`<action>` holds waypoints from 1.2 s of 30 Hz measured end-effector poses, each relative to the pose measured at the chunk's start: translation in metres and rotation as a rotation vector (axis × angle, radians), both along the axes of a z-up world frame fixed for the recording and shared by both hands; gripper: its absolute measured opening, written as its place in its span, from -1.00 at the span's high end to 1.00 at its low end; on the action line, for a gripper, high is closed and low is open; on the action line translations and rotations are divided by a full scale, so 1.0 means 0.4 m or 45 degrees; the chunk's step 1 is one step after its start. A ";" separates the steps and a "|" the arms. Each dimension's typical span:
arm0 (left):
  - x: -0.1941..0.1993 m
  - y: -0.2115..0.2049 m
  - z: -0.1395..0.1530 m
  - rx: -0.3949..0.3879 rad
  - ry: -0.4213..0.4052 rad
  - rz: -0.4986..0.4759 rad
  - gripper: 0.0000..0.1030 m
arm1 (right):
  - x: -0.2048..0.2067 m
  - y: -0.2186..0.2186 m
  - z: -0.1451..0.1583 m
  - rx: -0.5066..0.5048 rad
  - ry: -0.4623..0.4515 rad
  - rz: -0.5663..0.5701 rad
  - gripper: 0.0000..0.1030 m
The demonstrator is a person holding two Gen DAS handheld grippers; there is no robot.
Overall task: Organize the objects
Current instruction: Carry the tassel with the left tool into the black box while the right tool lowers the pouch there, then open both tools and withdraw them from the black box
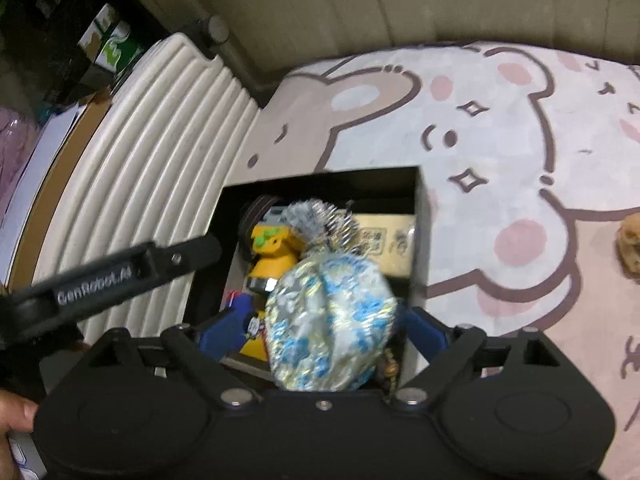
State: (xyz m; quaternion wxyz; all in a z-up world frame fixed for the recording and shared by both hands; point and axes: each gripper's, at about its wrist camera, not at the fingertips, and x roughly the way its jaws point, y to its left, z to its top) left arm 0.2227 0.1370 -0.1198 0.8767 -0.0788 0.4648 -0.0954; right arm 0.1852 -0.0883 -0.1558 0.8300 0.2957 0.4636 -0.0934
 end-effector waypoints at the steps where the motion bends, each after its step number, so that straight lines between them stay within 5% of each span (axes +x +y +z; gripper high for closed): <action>1: -0.001 0.001 0.002 0.002 0.000 0.000 -0.42 | -0.002 -0.007 0.000 0.003 0.002 -0.014 -0.76; 16: -0.043 -0.024 0.067 0.100 -0.039 -0.069 -0.42 | -0.052 -0.056 0.075 -0.054 -0.152 -0.053 -0.71; 36: -0.150 -0.083 0.147 0.187 -0.087 -0.208 -0.46 | -0.162 -0.055 0.156 -0.242 -0.188 -0.025 -0.71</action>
